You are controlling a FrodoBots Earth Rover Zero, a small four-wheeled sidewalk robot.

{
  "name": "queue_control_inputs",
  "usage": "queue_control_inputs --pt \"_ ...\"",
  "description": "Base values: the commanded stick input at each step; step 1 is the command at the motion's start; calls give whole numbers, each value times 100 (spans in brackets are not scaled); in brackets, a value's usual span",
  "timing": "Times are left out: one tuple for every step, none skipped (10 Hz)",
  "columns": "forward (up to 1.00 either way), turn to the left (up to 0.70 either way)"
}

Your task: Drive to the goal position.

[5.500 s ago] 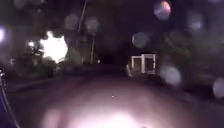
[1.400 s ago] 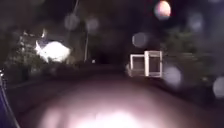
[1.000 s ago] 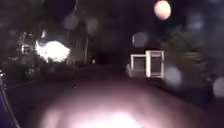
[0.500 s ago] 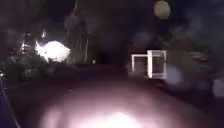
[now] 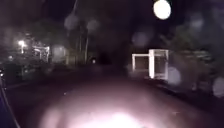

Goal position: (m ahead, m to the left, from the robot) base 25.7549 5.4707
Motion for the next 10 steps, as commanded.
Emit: queue_control_inputs --pt "50 0" --pt "50 0" --pt "50 0" --pt "50 0" --pt "50 0" --pt "50 5" --pt "50 50" --pt "50 50" --pt "50 6" --pt "50 0"
